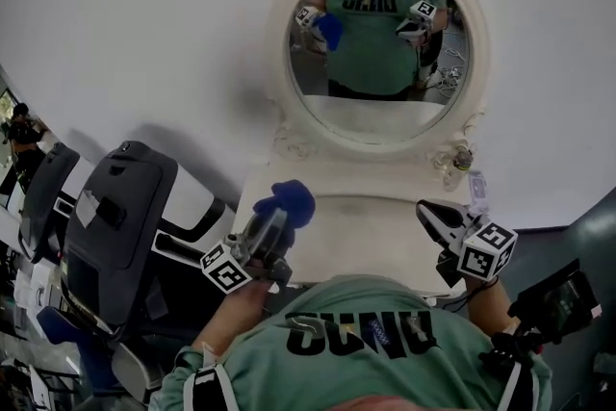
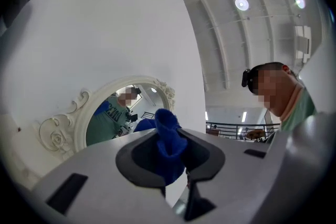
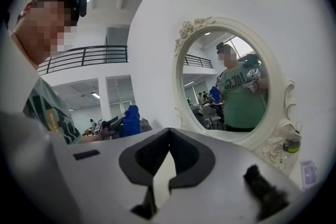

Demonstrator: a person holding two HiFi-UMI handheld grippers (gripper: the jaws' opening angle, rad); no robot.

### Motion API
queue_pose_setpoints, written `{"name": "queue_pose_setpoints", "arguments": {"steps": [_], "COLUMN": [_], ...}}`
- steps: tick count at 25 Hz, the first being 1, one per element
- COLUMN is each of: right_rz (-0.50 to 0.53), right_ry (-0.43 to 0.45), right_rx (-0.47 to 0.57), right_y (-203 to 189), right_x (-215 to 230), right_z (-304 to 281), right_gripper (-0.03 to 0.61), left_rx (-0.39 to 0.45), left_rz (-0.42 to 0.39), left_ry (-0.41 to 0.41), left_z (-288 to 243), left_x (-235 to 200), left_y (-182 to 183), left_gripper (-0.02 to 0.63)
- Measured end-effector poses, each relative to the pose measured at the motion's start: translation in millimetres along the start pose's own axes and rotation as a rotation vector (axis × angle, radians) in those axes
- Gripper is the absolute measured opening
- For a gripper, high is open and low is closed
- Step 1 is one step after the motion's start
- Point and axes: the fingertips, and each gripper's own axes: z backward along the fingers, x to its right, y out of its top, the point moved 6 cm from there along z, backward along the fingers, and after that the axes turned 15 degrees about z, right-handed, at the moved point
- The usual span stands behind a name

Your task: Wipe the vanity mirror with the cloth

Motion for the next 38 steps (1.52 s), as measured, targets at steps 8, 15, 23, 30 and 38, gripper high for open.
{"name": "queue_pose_setpoints", "arguments": {"steps": [8, 15, 23, 30, 38], "right_rz": [0.027, 0.066, 0.165, 0.195, 0.153], "right_ry": [-0.105, -0.11, -0.01, -0.051, -0.133], "right_rx": [-0.069, -0.124, -0.126, -0.04, -0.057], "right_y": [32, 37, 43, 43, 19], "right_x": [15, 33, 134, 173, 186], "right_z": [-79, -95, -50, -24, -9], "right_gripper": [0.012, 0.012, 0.012, 0.012, 0.012], "left_rx": [-0.087, -0.087, 0.009, 0.017, 0.035], "left_rz": [-0.061, -0.089, -0.578, -1.392, -1.914], "left_ry": [-0.105, -0.155, -0.072, 0.088, 0.357], "left_z": [-35, -74, -200, -325, -395], "left_x": [-48, -68, -19, 55, 40], "left_y": [86, 105, 106, 113, 125], "left_gripper": [0.089, 0.089, 0.089, 0.089, 0.089]}}
